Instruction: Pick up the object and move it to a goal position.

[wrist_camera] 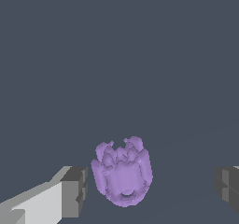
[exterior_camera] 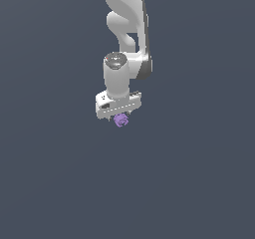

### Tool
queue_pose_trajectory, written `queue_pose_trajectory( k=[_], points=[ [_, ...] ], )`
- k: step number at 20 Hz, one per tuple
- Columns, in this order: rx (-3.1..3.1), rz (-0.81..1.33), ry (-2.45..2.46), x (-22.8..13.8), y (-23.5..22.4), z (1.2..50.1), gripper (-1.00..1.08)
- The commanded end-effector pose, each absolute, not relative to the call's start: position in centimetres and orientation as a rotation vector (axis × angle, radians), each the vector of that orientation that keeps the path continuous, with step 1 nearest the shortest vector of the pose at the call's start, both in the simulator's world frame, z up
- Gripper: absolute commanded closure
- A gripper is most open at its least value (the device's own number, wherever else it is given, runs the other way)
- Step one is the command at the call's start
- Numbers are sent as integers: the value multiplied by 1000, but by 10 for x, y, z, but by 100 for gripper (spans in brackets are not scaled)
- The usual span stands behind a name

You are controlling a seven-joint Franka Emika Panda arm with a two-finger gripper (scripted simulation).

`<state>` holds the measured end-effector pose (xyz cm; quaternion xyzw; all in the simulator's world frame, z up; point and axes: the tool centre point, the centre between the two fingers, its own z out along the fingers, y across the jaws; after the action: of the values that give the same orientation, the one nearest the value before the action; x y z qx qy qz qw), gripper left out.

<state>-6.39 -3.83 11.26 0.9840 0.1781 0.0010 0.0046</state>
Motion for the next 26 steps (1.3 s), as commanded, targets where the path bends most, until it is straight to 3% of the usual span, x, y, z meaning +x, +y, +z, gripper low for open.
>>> queue_pose_trajectory(
  k=[1,12,26],
  points=[
    [3067,2,647,-74,-38,105,-92],
    [3021,0,861,-101,-38,87,-92],
    [3018,0,874,-104,-38,63,-92]
  ],
)
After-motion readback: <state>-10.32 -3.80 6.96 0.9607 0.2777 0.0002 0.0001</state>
